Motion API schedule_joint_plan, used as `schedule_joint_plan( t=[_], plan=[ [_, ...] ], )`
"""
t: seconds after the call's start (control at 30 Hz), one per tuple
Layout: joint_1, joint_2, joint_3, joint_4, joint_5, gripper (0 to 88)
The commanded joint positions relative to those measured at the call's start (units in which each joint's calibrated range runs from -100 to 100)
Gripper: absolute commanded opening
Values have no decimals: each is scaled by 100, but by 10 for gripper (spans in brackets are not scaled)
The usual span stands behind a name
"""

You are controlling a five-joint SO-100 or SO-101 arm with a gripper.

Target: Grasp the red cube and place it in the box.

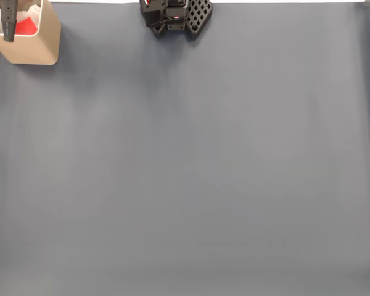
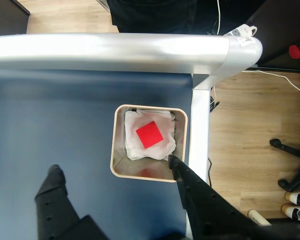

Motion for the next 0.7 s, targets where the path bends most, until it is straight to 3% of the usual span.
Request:
schedule_joint_plan(
  t=[0.0,0.43,0.67],
  plan=[
    [-60,-146,-193,-30,-34,572],
    [-103,-172,-193,-38,-103,559],
    [-174,-190,-202,-38,-142,461]
  ],
)
